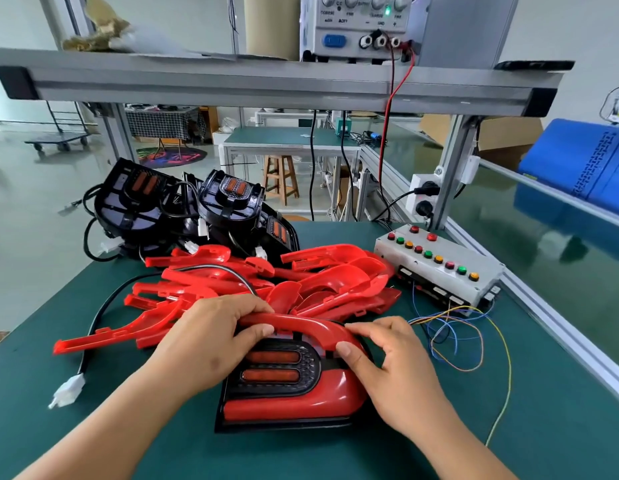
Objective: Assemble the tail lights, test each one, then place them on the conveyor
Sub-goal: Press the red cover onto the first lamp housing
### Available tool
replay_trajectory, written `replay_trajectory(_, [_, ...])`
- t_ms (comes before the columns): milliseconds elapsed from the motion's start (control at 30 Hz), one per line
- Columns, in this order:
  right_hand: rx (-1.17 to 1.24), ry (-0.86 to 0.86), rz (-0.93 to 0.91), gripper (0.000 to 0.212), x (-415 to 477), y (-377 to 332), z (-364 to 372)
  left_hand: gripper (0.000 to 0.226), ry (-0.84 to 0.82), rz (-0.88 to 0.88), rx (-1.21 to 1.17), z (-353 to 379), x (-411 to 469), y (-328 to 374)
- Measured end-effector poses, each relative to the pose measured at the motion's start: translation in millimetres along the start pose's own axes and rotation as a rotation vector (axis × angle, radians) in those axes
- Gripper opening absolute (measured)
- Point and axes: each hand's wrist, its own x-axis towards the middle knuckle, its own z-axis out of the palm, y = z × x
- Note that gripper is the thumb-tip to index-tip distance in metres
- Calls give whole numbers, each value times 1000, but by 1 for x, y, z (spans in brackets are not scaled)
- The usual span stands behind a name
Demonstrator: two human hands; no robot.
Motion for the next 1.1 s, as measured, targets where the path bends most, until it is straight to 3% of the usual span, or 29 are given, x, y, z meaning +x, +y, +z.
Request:
replay_trajectory(200, [91, -49, 72, 29, -2, -1, 2, 29, -32, -37, 99, -1, 1, 1])
replay_trajectory(400, [245, -63, 208, 30, -3, -3, 3, 33, -66, 25, 108, 4, 0, 0])
replay_trajectory(600, [390, -55, 316, 29, 1, -2, 8, 39, -184, -39, -281, 12, 0, -7])
replay_trajectory(800, [496, -169, 409, 23, 7, 0, 5, 40, -6, -198, -624, 33, -11, -7])
replay_trajectory(900, [503, -214, 397, 13, 8, 5, 2, 36, 40, -189, -669, 34, -15, -7])
replay_trajectory(1033, [400, -277, 431, 38, 11, 11, 2, 36, 67, -153, -697, 32, -18, -8])
replay_trajectory(1100, [428, -343, 442, 38, 13, 10, 3, 34, 45, -187, -767, 31, -19, -9])
